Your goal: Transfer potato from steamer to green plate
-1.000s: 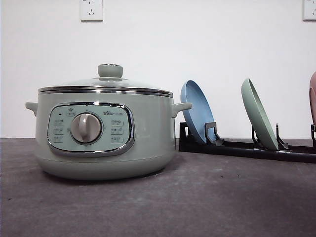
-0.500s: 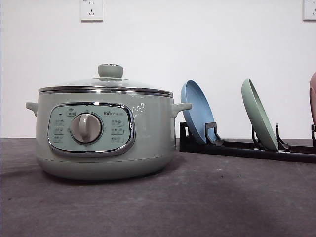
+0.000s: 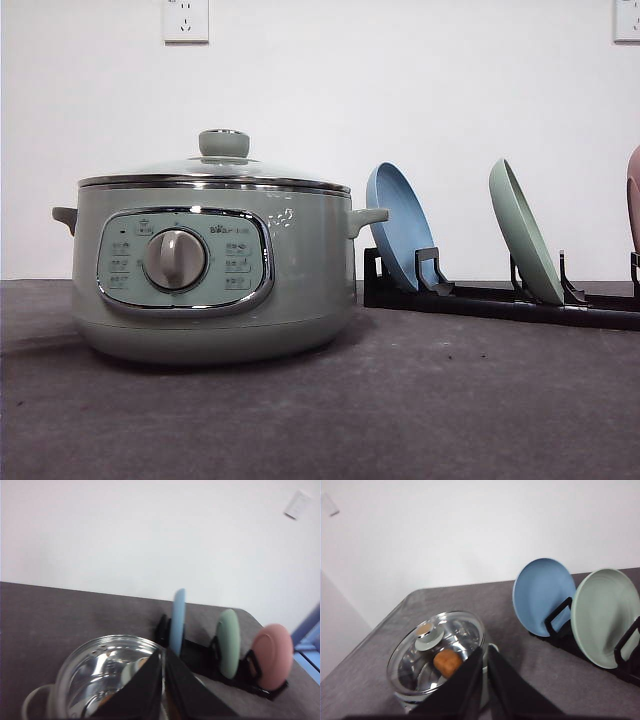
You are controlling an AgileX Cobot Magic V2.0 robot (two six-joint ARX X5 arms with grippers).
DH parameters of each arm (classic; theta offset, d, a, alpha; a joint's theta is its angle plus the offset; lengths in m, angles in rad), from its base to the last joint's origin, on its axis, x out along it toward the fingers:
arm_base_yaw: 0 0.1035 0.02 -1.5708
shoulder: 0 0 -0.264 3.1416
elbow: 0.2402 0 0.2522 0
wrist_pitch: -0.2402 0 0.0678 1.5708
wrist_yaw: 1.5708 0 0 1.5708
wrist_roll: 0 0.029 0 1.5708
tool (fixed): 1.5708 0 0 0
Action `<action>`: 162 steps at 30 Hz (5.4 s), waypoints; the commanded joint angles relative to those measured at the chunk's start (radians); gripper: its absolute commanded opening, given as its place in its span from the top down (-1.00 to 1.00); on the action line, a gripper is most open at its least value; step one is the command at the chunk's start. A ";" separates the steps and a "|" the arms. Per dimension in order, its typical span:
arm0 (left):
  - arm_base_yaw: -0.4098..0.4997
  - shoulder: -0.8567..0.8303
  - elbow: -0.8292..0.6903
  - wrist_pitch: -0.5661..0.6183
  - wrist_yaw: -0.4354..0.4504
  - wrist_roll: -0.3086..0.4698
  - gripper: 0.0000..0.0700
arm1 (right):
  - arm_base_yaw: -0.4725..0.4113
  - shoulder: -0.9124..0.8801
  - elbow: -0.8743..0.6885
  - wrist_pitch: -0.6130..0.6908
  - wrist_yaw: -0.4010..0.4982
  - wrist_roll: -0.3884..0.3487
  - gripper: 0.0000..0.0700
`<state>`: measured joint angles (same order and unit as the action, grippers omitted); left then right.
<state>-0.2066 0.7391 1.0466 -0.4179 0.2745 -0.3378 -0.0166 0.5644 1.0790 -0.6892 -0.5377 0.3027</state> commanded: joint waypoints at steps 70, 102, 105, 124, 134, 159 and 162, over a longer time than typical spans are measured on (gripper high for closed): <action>-0.187 0.137 0.206 -0.459 0.157 0.296 -0.92 | 0.216 0.400 0.156 -0.044 0.016 -0.049 -0.98; -0.187 0.151 0.205 -0.510 0.157 0.312 -0.92 | 0.061 1.157 0.449 0.270 0.173 0.014 -0.56; -0.187 0.152 0.205 -0.510 0.157 0.312 -0.92 | 0.058 1.177 0.449 0.277 0.171 0.016 -0.55; -0.187 0.153 0.205 -0.534 0.157 0.312 -0.92 | 0.058 1.220 0.449 0.302 0.168 0.058 0.40; -0.187 0.153 0.205 -0.549 0.157 0.312 -0.92 | 0.058 1.242 0.449 0.315 0.150 0.061 0.75; -0.187 0.153 0.205 -0.584 0.157 0.327 -0.91 | 0.034 0.898 0.529 0.316 -0.137 0.139 1.00; -0.187 0.153 0.205 -0.584 0.157 0.326 -0.91 | 0.038 0.808 0.529 0.189 -0.138 0.024 1.00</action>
<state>-0.3885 0.8834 1.2285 -1.0073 0.4255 -0.0267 0.0189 1.3777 1.5906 -0.4739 -0.6773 0.4189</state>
